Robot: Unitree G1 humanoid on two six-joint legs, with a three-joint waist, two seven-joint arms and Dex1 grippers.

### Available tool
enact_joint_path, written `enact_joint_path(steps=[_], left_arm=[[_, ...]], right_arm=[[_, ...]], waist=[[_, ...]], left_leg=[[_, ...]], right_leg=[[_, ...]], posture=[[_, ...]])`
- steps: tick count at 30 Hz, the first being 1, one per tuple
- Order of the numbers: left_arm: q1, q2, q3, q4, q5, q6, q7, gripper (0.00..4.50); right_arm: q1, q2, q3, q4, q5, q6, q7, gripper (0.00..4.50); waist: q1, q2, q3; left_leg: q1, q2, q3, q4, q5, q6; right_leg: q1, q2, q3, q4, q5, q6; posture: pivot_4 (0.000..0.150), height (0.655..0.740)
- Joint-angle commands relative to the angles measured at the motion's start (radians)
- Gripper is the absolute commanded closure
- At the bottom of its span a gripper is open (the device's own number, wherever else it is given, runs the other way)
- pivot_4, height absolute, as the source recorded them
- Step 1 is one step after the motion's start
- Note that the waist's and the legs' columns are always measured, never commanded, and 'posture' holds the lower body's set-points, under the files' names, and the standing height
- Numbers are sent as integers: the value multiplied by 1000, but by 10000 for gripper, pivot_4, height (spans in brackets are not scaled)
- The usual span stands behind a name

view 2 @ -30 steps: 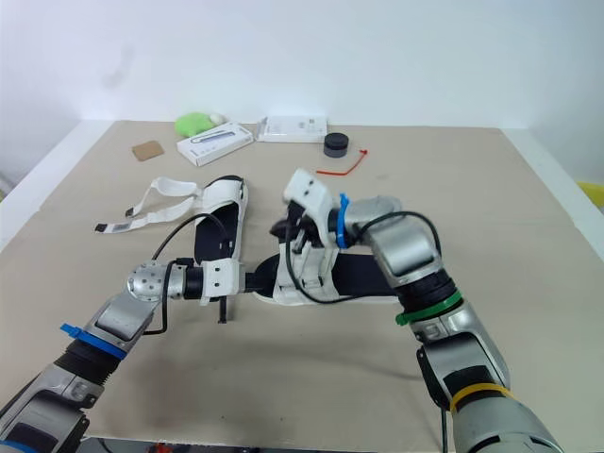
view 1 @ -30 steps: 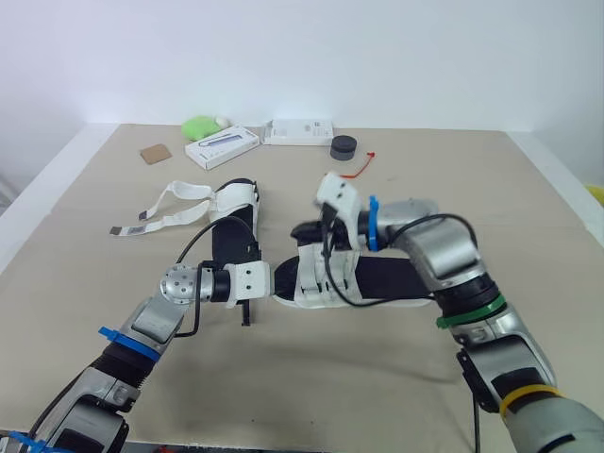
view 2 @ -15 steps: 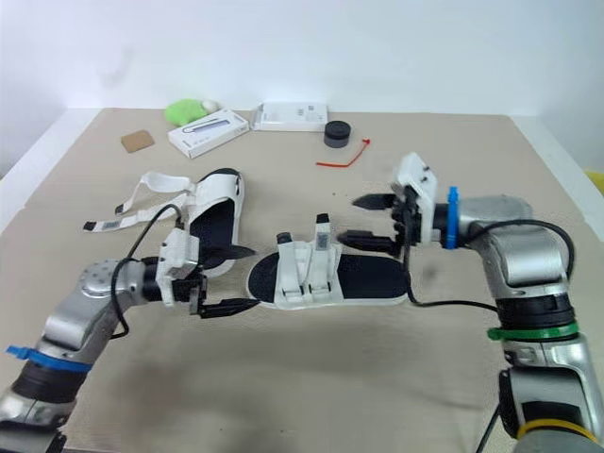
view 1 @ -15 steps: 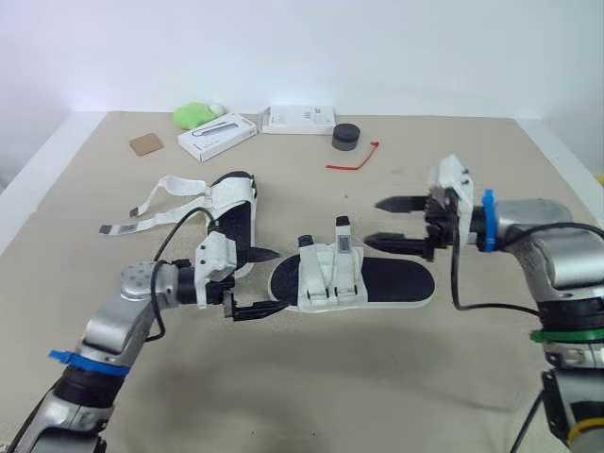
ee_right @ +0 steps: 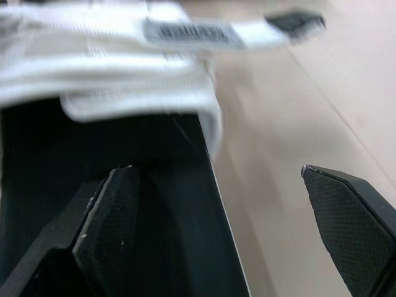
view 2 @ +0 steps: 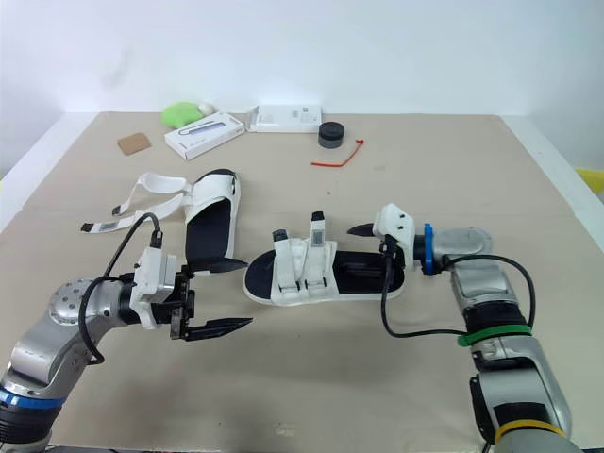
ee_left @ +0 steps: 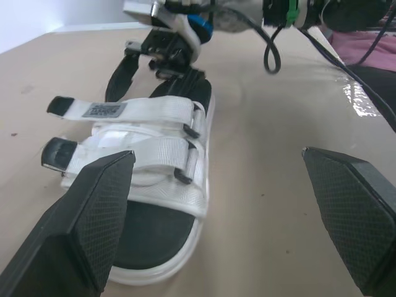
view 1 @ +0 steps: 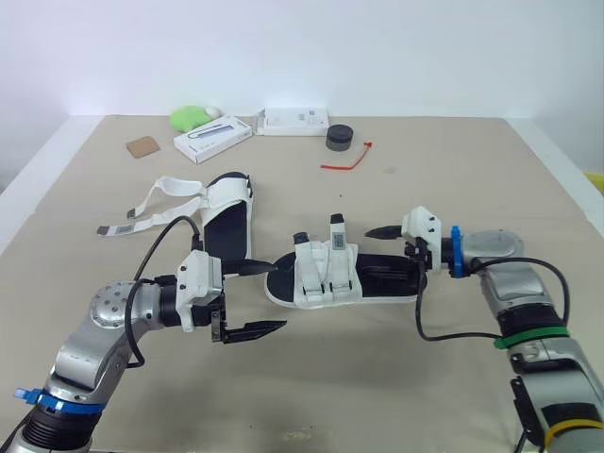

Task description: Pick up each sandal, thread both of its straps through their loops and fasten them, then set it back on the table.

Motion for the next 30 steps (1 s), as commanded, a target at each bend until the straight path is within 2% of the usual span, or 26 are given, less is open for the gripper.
enact_joint_path(steps=[1, 3, 5, 8, 9, 11, 13, 14, 17, 23, 26, 30], left_arm=[[0, 4, 7, -33, 13, -25, 18, 376], [-3, 3, 5, -31, 17, -26, 23, 376], [-6, 2, 4, -28, 17, -25, 26, 0], [-9, -1, 4, -25, 19, -23, 28, 0], [-10, -2, 4, -24, 19, -22, 29, 0], [-15, -4, 1, -22, 18, -22, 30, 0], [-19, -6, -2, -19, 19, -23, 31, 0], [-20, -7, -3, -17, 19, -23, 30, 0], [-27, -12, -9, -10, 23, -24, 32, 0], [-50, -30, -21, 22, 45, -36, 39, 0], [-64, -37, -28, 40, 51, -45, 42, 0], [-70, -46, -39, 51, 60, -56, 36, 0]], right_arm=[[-28, 31, -17, -5, 16, -12, -6, 0], [-30, 47, -14, -2, 13, -26, 1, 0], [-33, 66, -26, 6, 23, -15, -9, 5332], [-30, 78, -35, 18, 19, -16, -20, 17609], [-25, 80, -37, 17, 20, -17, -20, 23816], [5, 82, -51, -22, 54, 16, -4, 31842], [25, 83, -60, -51, 69, 29, -6, 42505], [34, 84, -65, -67, 81, 50, -4, 43864], [55, 92, -106, -132, 124, 127, -55, 43864], [102, 54, -289, -300, 200, 347, -316, 43864], [150, 14, -390, -304, 167, 383, -481, 43864], [221, -21, -439, -295, 95, 365, -632, 43864]], waist=[[0, 0, 0], [1, 0, 0], [1, 0, 0], [1, 0, 0], [1, 0, 0], [1, 0, 0], [1, 0, 0], [1, 0, 0], [1, 0, 0], [3, 0, 0], [9, 0, 0], [12, 0, 0]], left_leg=[[0, 0, 0, 0, 0, -1], [0, 0, -1, 0, 1, -2], [0, 0, -1, 0, 2, -3], [0, 0, 0, 0, 2, -3], [0, 0, 0, 0, 2, -3], [0, 0, 0, 0, 2, -3], [0, 0, -1, 0, 2, -3], [0, 0, -1, 0, 2, -3], [0, 0, -1, 0, 2, -3], [-1, -1, -1, 1, 2, -4], [-1, -2, -1, 1, 2, -4], [-1, -3, 0, 1, 2, -3]], right_leg=[[0, 0, 0, 0, 0, 0], [0, 0, 0, 0, 1, 0], [0, 0, 0, 1, 1, 0], [0, 0, 1, 1, 2, 0], [0, 0, 1, 1, 2, 0], [0, 0, 1, 1, 2, 0], [0, 0, 1, 1, 2, 0], [0, 0, 1, 1, 2, 0], [0, 0, 1, 1, 2, 1], [-1, 0, 1, 2, 3, 1], [0, -1, 1, 2, 3, 1], [0, -2, 2, 1, 3, 2]], posture=[[1500, 7400], [1500, 7400], [1500, 7400], [1500, 7400], [1500, 7400], [1500, 7400], [1500, 7400], [1500, 7400], [1500, 7400], [1500, 7400], [1500, 7400], [1500, 7400]])
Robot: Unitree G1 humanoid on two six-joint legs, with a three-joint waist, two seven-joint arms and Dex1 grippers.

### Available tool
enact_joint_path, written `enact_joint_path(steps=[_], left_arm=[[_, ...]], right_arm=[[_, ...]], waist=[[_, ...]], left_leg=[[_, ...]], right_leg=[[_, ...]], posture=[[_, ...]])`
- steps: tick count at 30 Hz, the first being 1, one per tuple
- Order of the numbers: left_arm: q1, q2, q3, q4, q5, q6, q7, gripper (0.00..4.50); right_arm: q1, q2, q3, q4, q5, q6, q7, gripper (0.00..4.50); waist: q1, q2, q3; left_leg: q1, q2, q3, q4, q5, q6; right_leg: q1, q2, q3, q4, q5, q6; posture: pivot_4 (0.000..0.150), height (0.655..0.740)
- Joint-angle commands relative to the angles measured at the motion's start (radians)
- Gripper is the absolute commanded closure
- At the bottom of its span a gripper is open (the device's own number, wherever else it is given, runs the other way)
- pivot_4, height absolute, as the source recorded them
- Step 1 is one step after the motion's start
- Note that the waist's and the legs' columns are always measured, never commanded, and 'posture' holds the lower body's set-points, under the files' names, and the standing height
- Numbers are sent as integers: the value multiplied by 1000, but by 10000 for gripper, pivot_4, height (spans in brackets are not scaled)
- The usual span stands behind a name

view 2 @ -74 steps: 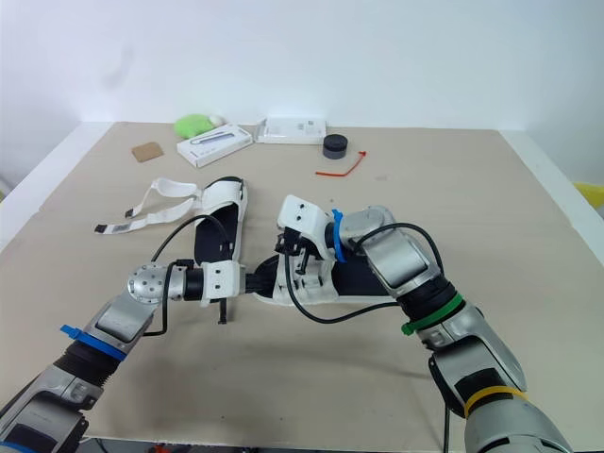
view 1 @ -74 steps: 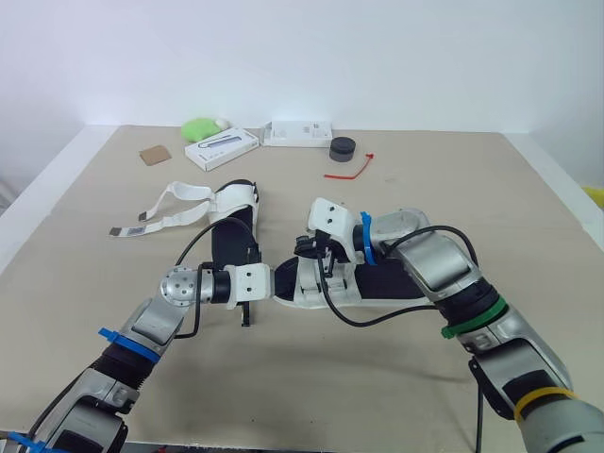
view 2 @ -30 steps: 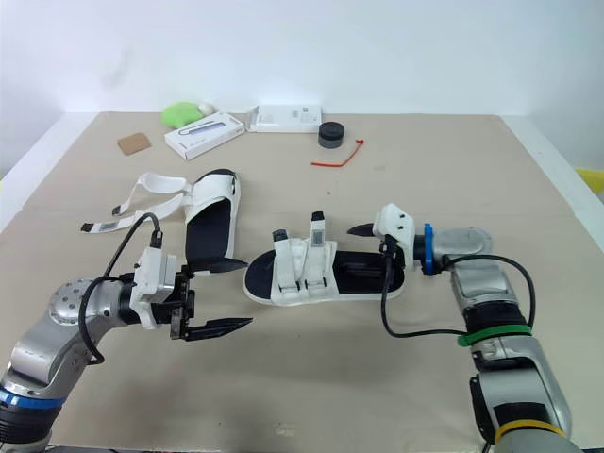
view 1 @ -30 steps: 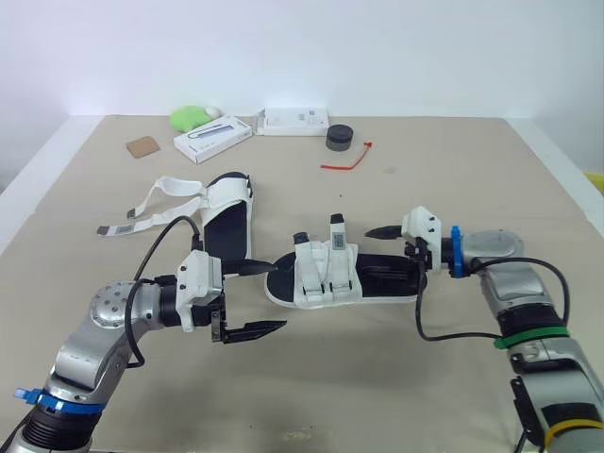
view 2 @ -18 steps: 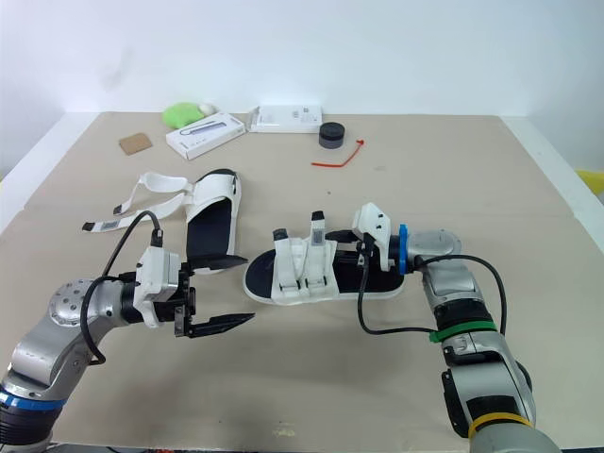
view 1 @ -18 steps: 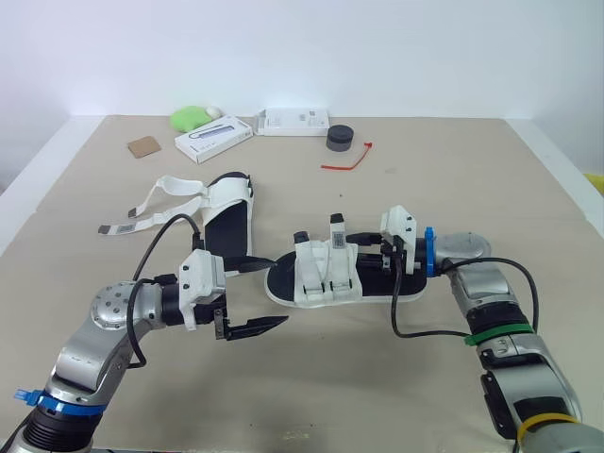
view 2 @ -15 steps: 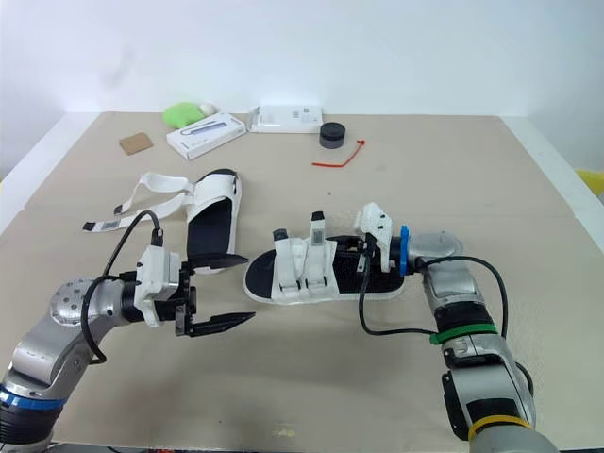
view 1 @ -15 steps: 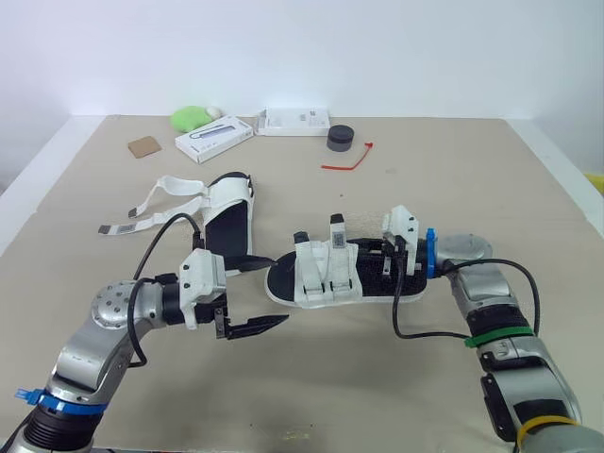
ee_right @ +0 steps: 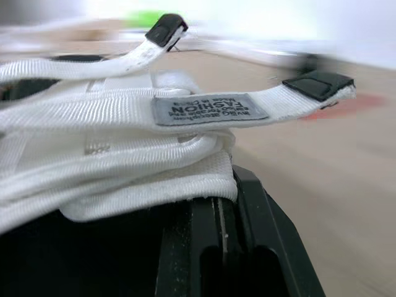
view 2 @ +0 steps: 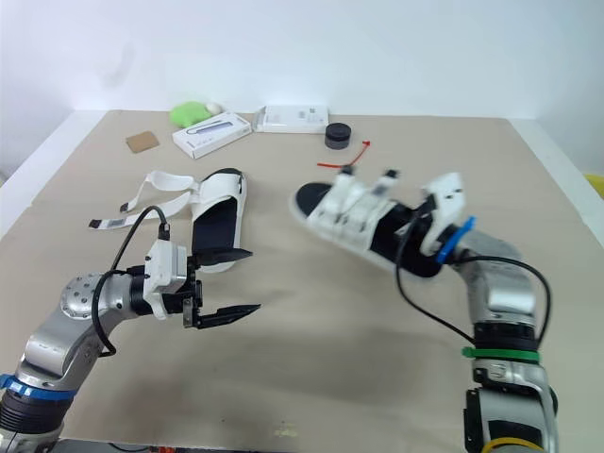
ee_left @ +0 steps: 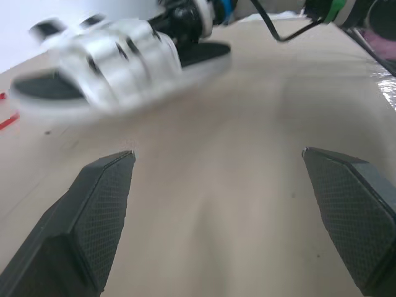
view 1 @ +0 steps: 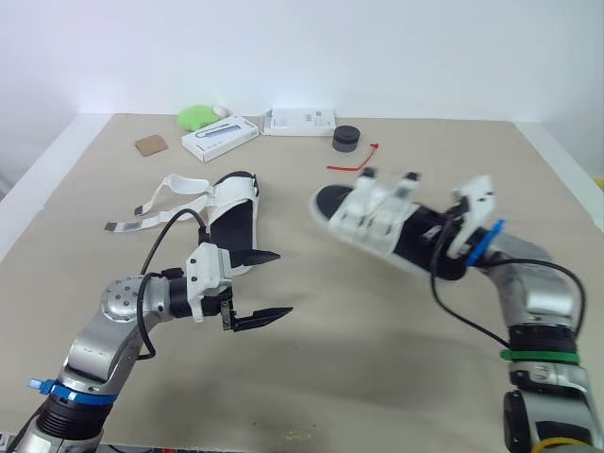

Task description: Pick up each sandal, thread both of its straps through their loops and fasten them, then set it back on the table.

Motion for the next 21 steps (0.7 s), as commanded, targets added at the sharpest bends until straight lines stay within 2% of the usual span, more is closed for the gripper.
enact_joint_path(steps=[1, 8, 10, 16, 21], left_arm=[[-16, -5, -5, -3, 7, -31, -3, 0], [-23, -10, -14, 11, 19, -39, -10, 0], [-23, -10, -15, 17, 23, -43, -13, 0], [-15, -15, -25, 16, 31, -50, -6, 0], [-13, -17, -36, 17, 33, -55, -2, 0]], right_arm=[[41, -23, -57, -19, -47, -15, -130, 43864], [23, 19, -58, -3, -101, 103, -363, 43864], [7, 32, -77, -4, -95, 153, -424, 43864], [17, 126, -142, -175, -28, 379, -574, 43864], [2, 174, -137, -247, -24, 443, -636, 43864]], waist=[[0, 0, 0], [-16, 0, 0], [-16, 0, 0], [-14, 0, 0], [-15, 0, 0]], left_leg=[[0, 0, 1, 0, 0, 0], [3, 3, 11, 0, 1, 2], [7, 4, 11, 0, 2, 3], [9, 5, 11, 0, 4, 6], [9, 5, 11, 0, 4, 6]], right_leg=[[0, 0, 0, 0, 0, 0], [4, 6, 11, 1, 2, 0], [8, 11, 16, 0, 2, 6], [10, 13, 17, 0, 2, 8], [10, 13, 18, 0, 2, 8]], posture=[[1500, 7400], [1500, 7400], [1500, 7400], [1500, 7400], [1500, 7400]])
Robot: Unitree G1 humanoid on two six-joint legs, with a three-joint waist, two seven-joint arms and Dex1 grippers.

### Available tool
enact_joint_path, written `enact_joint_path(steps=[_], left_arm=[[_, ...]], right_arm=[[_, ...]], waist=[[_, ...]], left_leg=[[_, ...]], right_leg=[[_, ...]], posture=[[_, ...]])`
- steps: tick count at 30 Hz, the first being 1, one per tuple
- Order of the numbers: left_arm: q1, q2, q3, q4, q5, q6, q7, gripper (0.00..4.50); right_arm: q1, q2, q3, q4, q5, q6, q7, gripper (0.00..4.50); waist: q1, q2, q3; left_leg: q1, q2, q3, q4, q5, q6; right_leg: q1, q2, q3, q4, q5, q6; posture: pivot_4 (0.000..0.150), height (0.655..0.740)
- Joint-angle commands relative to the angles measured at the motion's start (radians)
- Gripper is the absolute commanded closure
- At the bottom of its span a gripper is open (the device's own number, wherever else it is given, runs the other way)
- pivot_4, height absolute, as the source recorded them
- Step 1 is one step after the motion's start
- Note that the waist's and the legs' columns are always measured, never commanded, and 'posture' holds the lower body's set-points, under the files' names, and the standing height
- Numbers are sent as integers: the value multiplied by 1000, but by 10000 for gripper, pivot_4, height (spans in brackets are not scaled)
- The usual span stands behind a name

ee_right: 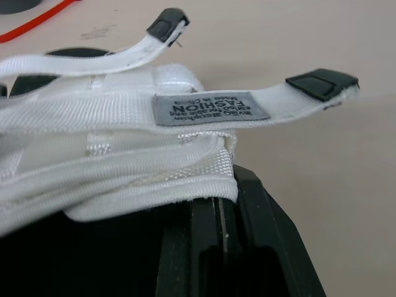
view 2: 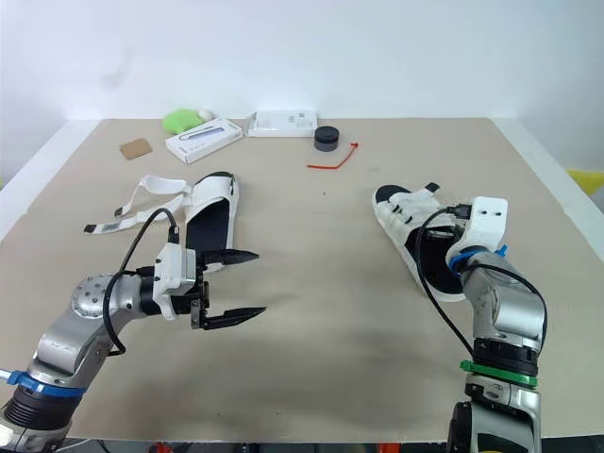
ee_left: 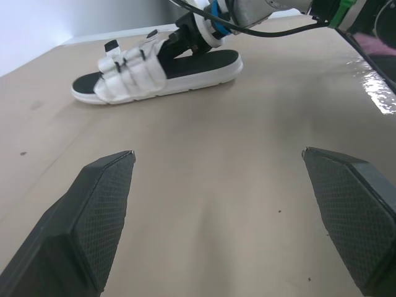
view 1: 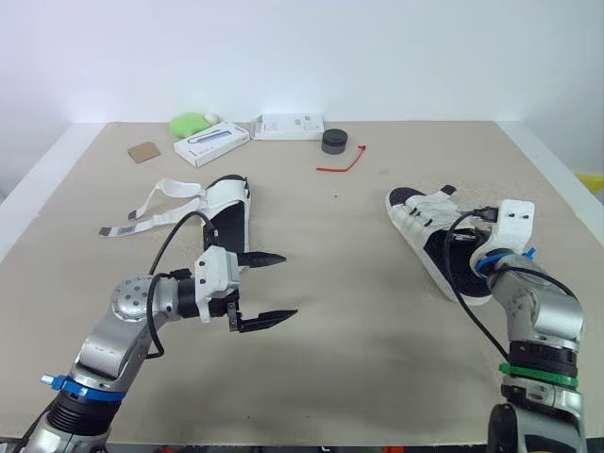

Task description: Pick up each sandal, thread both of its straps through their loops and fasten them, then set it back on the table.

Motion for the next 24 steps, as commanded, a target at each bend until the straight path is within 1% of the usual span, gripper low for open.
enact_joint_path(steps=[1, 4, 5, 6, 7, 10, 11, 12, 13, 14, 15, 21, 24], left_arm=[[0, -2, 3, -14, 6, -22, 5, 0], [-4, -3, 3, -2, 14, -31, 3, 0], [-4, -4, 2, 0, 17, -34, 3, 0], [-4, -4, 2, 0, 19, -36, 4, 0], [-3, -4, 1, 1, 21, -39, 5, 0], [-1, -5, 2, 1, 23, -42, 8, 0], [0, -6, 2, 0, 25, -43, 9, 0], [0, -6, 2, 0, 26, -43, 9, 0], [1, -6, 2, 1, 27, -45, 9, 0], [2, -5, 2, 2, 28, -46, 9, 0], [3, -4, 3, 3, 28, -48, 8, 0], [5, 4, 6, 10, 30, -57, 1, 0], [2, 8, 9, 20, 33, -63, -3, 0]], right_arm=[[-24, 15, -17, -60, 6, 24, -48, 43864], [-26, 25, -19, -53, 12, 36, -59, 43864], [-24, 29, -26, -51, 13, 35, -68, 40941], [-22, 27, -25, -51, 16, 38, -62, 37079], [-17, 20, -17, -53, 19, 41, -48, 34199], [-1, -12, 21, -75, 13, 33, 6, 20129], [3, -22, 29, -84, 13, 31, 22, 16778], [7, -34, 37, -93, 18, 36, 41, 10702], [14, -52, 48, -109, 30, 45, 75, 7246], [21, -72, 60, -124, 38, 57, 106, 2524], [28, -93, 70, -140, 45, 62, 139, 1188], [71, -256, 102, -213, 127, 59, 395, 1188], [127, -390, 129, -264, 200, 21, 654, 1188]], waist=[[0, 0, 0], [0, 0, 0], [0, 0, 0], [0, 0, 0], [0, 0, 0], [0, 0, 0], [0, 0, 0], [-1, 0, 0], [-1, 0, 0], [-1, 0, 0], [-1, 0, 0], [-1, -1, 0], [-1, -1, 0]], left_leg=[[0, 0, 0, 0, 0, 0], [0, 0, 2, 0, 0, 0], [0, 0, 2, 0, 0, 0], [0, 0, 2, 0, 0, 0], [1, 0, 3, 0, 0, 0], [1, 0, 5, 0, 0, 0], [1, 0, 5, 0, 0, 0], [1, 0, 5, 0, 0, 0], [1, 0, 6, 0, 0, 1], [1, 0, 7, 0, 0, 1], [1, 0, 7, 0, 0, 1], [1, 0, 9, 0, -1, 2], [2, 0, 10, 0, -2, 3]], right_leg=[[0, 0, 0, 0, 0, 0], [0, 0, 2, 0, 0, 0], [0, 0, 2, 0, 0, 1], [0, 0, 2, 0, 1, 1], [0, 0, 3, 0, 1, 1], [0, 0, 4, 0, 1, 2], [0, 0, 5, 0, 1, 2], [0, 0, 5, -1, 1, 2], [-1, 0, 5, -1, 1, 3], [-1, 0, 7, -1, 1, 3], [-1, 0, 7, -1, 1, 3], [-1, 0, 8, -2, 1, 4], [-1, 1, 9, -2, 1, 5]], posture=[[1500, 7400], [1500, 7400], [1500, 7400], [1500, 7400], [1500, 7400], [1500, 7400], [1500, 7400], [1500, 7400], [1500, 7400], [1500, 7400], [1500, 7400], [1500, 7400], [1500, 7400]])
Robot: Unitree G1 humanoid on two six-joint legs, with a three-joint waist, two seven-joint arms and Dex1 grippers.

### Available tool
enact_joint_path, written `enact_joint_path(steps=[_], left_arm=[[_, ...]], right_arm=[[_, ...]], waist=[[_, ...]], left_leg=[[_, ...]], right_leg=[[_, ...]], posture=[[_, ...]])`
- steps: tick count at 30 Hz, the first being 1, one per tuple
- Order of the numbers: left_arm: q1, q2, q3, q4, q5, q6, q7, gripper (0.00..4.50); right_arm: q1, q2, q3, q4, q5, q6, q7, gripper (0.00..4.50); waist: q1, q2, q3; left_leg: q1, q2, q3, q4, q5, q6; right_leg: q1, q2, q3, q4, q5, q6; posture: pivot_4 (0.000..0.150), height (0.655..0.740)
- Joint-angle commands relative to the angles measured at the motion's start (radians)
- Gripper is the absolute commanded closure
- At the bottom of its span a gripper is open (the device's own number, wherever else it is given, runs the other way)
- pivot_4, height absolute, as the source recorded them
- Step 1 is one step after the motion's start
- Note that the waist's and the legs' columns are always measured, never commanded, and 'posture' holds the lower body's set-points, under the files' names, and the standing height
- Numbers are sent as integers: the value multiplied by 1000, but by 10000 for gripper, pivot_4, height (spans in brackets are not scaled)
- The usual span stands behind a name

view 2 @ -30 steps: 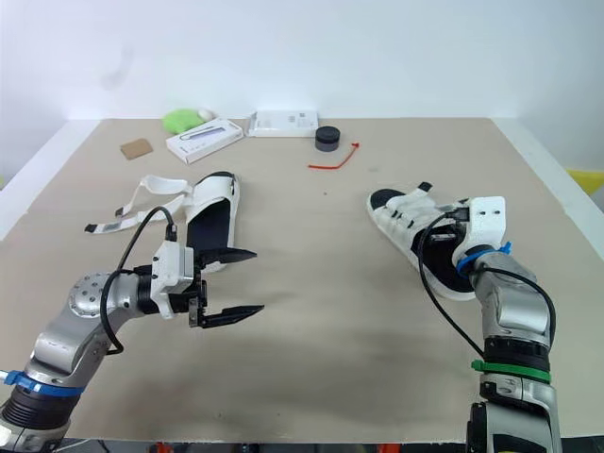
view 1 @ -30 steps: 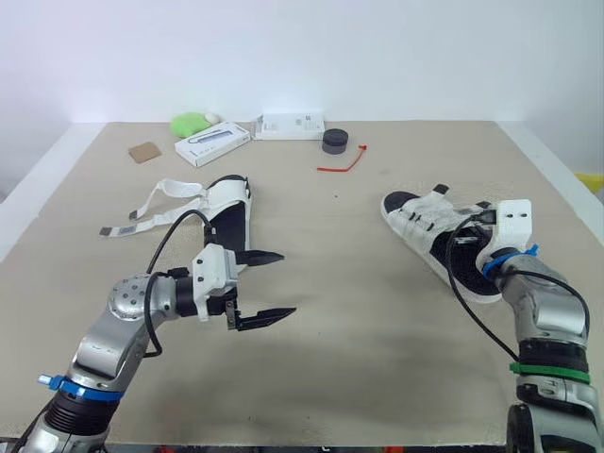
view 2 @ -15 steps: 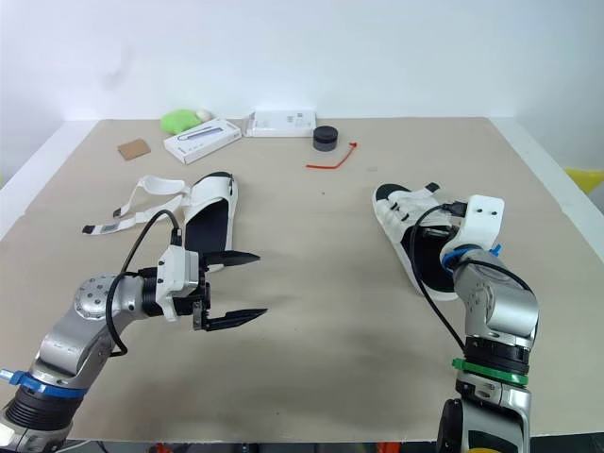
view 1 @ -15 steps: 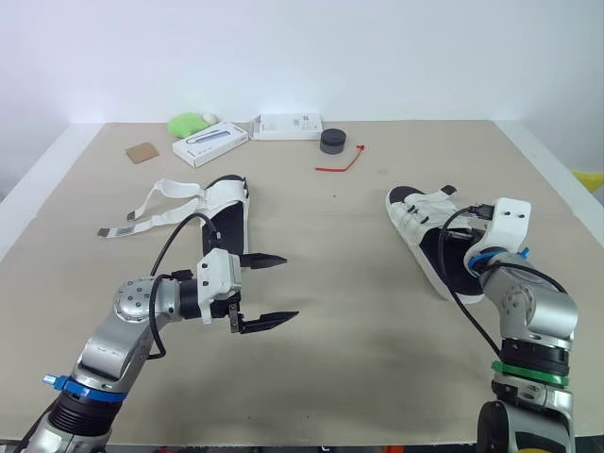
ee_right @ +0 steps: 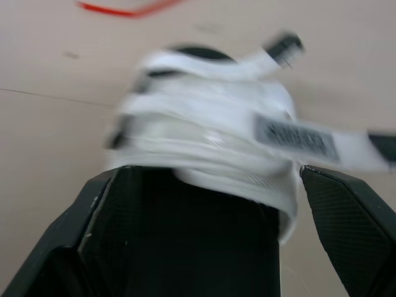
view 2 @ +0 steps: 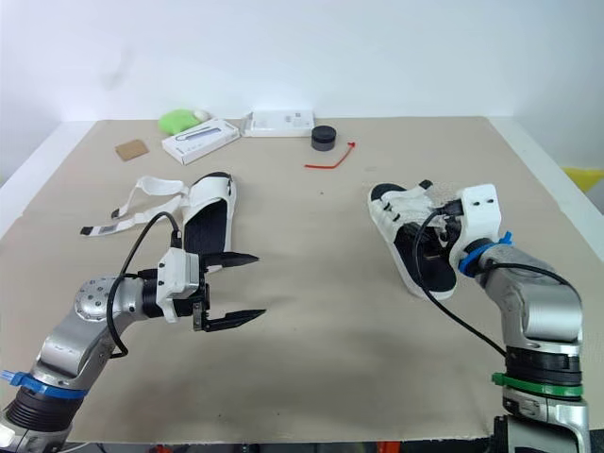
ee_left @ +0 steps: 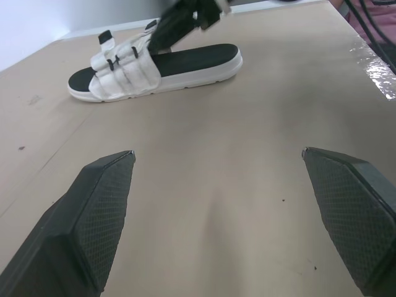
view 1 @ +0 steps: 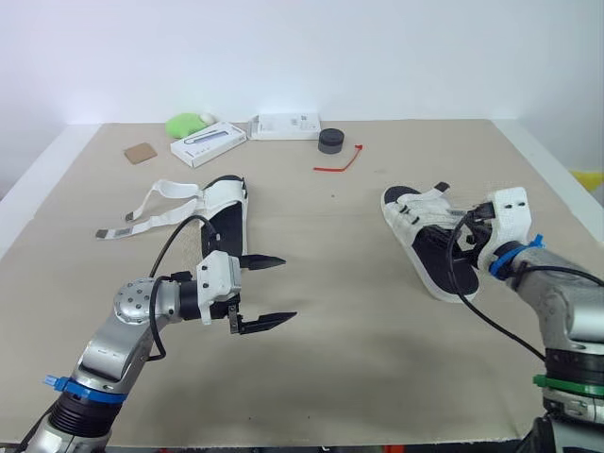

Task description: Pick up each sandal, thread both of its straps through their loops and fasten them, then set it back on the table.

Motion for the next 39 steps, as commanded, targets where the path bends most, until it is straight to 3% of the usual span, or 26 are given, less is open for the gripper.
enact_joint_path(steps=[1, 6, 14, 18, 24, 30, 39], left_arm=[[-5, 9, 16, -4, 0, -23, -4, 0], [-7, 12, 19, 3, 0, -29, -3, 0], [-23, -1, 55, 54, 15, -15, 68, 0], [-29, -4, 85, 79, 31, 24, 145, 0], [-66, -12, 125, 117, 174, 78, 374, 0], [-129, -110, 97, 90, 188, 279, 532, 0], [-279, -241, 98, 193, 238, 461, 715, 0]], right_arm=[[54, -147, 16, -91, 90, -53, 290, 1188], [67, -216, 68, -119, 160, -149, 531, 1188], [-143, 102, 251, 3, 146, -438, 635, 1188], [-171, 159, 345, 75, 102, -552, 753, 1188], [-225, 207, 385, 155, 52, -627, 761, 1188], [-247, 219, 384, 184, 32, -644, 746, 1188], [-255, 226, 385, 204, 4, -673, 742, 1188]], waist=[[2, 0, 0], [-2, -3, 1], [-18, -9, 5], [-18, -10, 5], [-13, -10, 5], [-2, -10, 5], [0, -10, 5]], left_leg=[[0, 0, 0, 0, 0, 0], [0, 1, 1, 1, -1, 2], [8, 5, 2, 2, -1, 2], [9, 6, 2, 2, -1, 1], [7, 3, 1, 2, -2, 0], [7, 2, 1, 2, -3, -1], [7, 2, 0, 2, -3, -2]], right_leg=[[0, 0, 0, 0, 0, 0], [0, 0, 0, 0, -1, 1], [1, 5, 2, 1, 3, -1], [1, 6, 2, 0, 3, -3], [-1, -1, -1, 0, 6, -8], [-1, -2, -2, 0, 7, -8], [-1, -2, -3, 1, 7, -8]], posture=[[1500, 7400], [1500, 7400], [1500, 7400], [1500, 7400], [1500, 7400], [1500, 7400], [1500, 7400]])
